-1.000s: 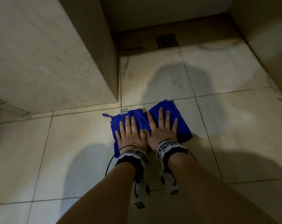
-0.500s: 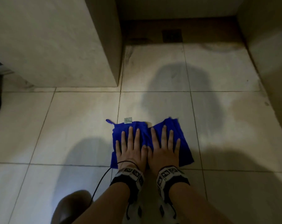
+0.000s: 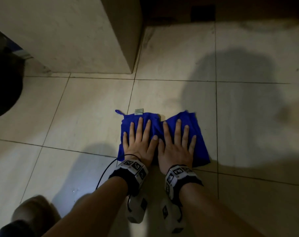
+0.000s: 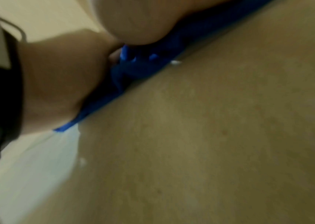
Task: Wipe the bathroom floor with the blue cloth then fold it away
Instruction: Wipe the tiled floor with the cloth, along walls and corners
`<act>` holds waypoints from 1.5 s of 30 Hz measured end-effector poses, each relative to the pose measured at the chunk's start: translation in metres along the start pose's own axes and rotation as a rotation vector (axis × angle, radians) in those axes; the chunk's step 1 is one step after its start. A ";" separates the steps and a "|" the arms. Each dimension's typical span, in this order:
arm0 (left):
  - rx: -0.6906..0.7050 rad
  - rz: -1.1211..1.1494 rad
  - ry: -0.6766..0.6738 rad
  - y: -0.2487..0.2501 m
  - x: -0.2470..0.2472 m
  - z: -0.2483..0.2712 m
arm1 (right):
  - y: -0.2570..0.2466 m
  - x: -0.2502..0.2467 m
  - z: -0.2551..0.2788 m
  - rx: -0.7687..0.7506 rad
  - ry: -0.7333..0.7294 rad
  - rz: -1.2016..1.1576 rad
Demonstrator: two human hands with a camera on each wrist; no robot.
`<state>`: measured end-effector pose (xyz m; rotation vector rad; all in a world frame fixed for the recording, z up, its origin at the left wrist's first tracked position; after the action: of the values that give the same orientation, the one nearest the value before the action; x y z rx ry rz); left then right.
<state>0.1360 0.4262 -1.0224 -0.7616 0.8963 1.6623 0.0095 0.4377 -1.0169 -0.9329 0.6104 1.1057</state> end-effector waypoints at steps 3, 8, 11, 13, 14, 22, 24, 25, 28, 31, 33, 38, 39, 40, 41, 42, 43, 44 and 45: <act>-0.016 -0.019 -0.055 0.000 0.001 0.000 | 0.006 -0.001 0.002 0.054 -0.036 -0.053; -0.024 -0.062 -0.043 0.003 0.000 0.002 | 0.029 -0.007 0.007 0.165 -0.009 -0.091; -0.021 -0.077 -0.015 0.009 0.003 0.002 | 0.044 -0.010 0.009 0.238 0.002 -0.091; 0.022 -0.079 -0.001 0.022 0.006 0.003 | 0.056 -0.013 0.012 0.289 0.019 -0.090; 0.052 -0.088 0.002 0.030 0.008 0.005 | 0.063 -0.013 0.015 0.317 0.023 -0.092; 0.187 -0.035 0.005 0.045 0.018 0.022 | 0.086 -0.009 0.036 0.327 0.065 -0.004; 0.211 -0.033 -0.004 0.041 0.014 0.022 | 0.084 -0.010 0.037 0.326 0.090 0.002; 0.219 -0.035 -0.010 0.039 0.014 0.023 | 0.083 -0.009 0.038 0.332 0.091 0.003; 0.225 -0.046 -0.028 0.031 0.014 0.023 | 0.075 -0.005 0.043 0.344 0.063 0.000; 0.235 -0.049 -0.070 0.014 0.011 0.023 | 0.057 0.005 0.051 0.358 0.034 -0.014; 0.243 -0.065 -0.091 -0.002 0.008 0.023 | 0.040 0.013 0.056 0.379 0.003 -0.035; 0.245 -0.080 -0.120 -0.058 0.000 0.029 | -0.011 0.037 0.071 0.348 -0.050 -0.044; 0.252 -0.079 -0.115 -0.069 -0.003 0.029 | -0.022 0.041 0.074 0.350 -0.048 -0.052; 0.264 -0.079 -0.117 -0.078 -0.007 0.029 | -0.033 0.045 0.075 0.366 -0.059 -0.064; 0.280 -0.082 -0.131 -0.088 -0.008 0.029 | -0.042 0.049 0.076 0.397 -0.084 -0.073; 0.298 -0.087 -0.145 -0.096 -0.013 0.028 | -0.050 0.053 0.076 0.436 -0.106 -0.090; 0.313 -0.092 -0.156 -0.105 -0.014 0.024 | -0.059 0.057 0.074 0.472 -0.126 -0.115; 0.335 -0.099 -0.159 -0.113 -0.017 0.020 | -0.069 0.059 0.073 0.503 -0.144 -0.139; 0.365 -0.122 -0.152 -0.121 -0.021 0.016 | -0.079 0.060 0.072 0.526 -0.163 -0.147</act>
<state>0.2571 0.4500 -1.0189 -0.4259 0.9884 1.3778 0.1021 0.5160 -1.0041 -0.4201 0.6446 0.8206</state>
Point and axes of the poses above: each hand's wrist, its own z-axis away from the middle knuckle, its own x-axis out of the palm, y = z × x, the point moved 9 cm from there along -z, towards the middle knuckle, and after that the axes turned 5 degrees about -y, right-handed, at the moved point
